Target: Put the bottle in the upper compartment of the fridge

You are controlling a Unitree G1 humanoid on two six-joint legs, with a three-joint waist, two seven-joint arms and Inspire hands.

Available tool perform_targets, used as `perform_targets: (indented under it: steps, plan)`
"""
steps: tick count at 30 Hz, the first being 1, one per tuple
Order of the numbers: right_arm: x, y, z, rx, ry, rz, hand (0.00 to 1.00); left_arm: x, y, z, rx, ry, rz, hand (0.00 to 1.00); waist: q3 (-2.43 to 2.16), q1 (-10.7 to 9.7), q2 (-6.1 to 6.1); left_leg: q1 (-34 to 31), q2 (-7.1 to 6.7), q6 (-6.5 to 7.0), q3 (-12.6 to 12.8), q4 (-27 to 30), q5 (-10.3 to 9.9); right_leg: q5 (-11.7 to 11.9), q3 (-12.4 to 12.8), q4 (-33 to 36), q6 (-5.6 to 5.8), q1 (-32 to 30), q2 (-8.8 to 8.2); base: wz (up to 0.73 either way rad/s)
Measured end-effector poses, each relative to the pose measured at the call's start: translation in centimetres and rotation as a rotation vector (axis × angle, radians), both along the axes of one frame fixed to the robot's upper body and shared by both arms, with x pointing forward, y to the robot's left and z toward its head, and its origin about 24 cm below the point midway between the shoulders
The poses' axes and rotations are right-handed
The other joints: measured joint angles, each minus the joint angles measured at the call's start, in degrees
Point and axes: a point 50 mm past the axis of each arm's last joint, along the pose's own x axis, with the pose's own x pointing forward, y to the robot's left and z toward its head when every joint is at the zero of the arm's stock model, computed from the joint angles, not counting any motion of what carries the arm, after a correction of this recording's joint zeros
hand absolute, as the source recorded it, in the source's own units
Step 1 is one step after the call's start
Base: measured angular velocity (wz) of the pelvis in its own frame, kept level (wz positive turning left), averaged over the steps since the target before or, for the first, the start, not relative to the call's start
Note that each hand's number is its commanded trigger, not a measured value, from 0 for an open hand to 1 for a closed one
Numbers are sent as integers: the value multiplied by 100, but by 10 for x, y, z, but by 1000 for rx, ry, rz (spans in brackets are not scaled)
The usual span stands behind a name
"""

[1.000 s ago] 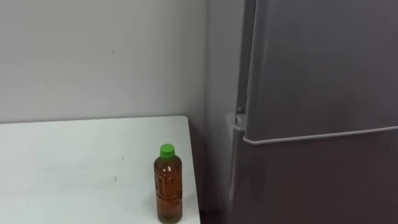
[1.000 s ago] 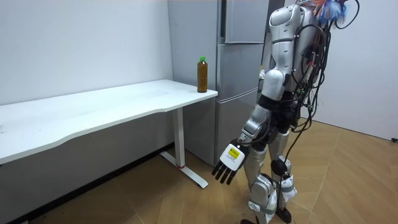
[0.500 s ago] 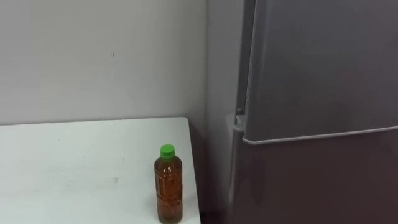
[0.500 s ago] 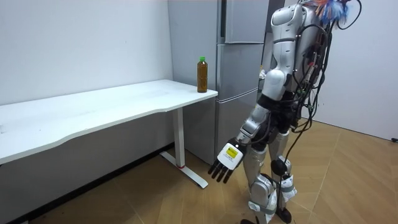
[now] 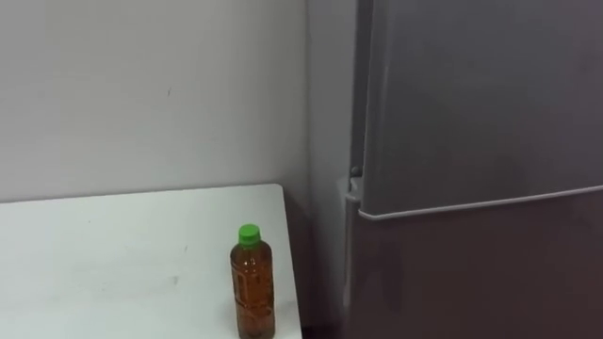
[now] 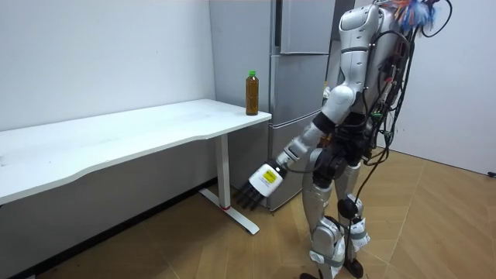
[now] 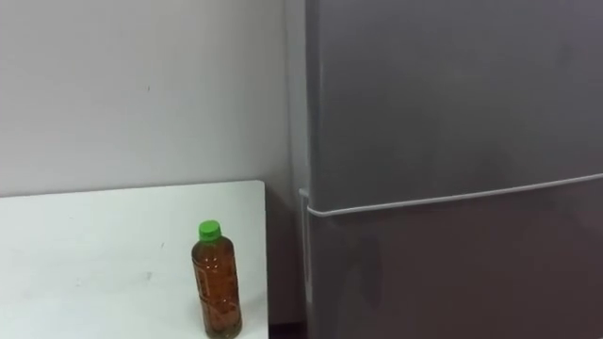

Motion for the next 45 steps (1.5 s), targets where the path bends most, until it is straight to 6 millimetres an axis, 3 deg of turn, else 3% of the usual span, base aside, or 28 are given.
perform_targets:
  steps: [4, 13, 31, 36, 38, 40, 45]
  plan:
    - [1, -2, 2, -13, -31, -4, 0, 23, 2, 23, 33, -157, 13, 0, 4, 5, 69, -7, -2, 0, 11, -2, 0, -1, 23, 4, 0, -13, 0, 0]
    - [0, -1, 3, -14, -44, -5, 0, 56, 2, 75, 114, -416, 15, 0, -32, 12, 20, 18, -5, 0, -5, -9, 2, -3, 4, -3, 3, 14, -3, 0]
    - [-1, 3, 1, -7, -34, -11, 0, 81, -6, 158, 199, -780, -32, 0, -19, -11, 18, -7, -9, 0, -37, 28, 2, -36, 15, 70, -4, -26, -12, 0]
    - [1, 6, 1, -3, -38, -7, 0, 93, -9, 171, 196, -844, -50, 0, -7, -20, 42, 1, -12, 0, -39, 66, 2, -36, 25, 66, -3, -15, -15, 0]
    - [3, 6, 1, -1, -42, -4, 0, 97, -12, 180, 200, -887, -61, 0, 28, -57, 32, -8, -12, 0, -40, 66, 2, -36, 26, 81, -3, -36, -16, 0]
    - [6, 8, 0, 11, -49, 4, 0, 102, -17, 197, 206, -967, -90, 0, 32, -113, 11, -72, -10, 2, -51, 103, 3, -35, 21, 90, -4, -79, -20, 0]
    - [10, 11, 0, 17, -51, 15, 0, 115, -30, 215, 187, -1058, -182, 0, 51, -199, -12, -77, -12, 2, -51, 121, 3, -33, 19, 86, -4, -73, -25, 0]
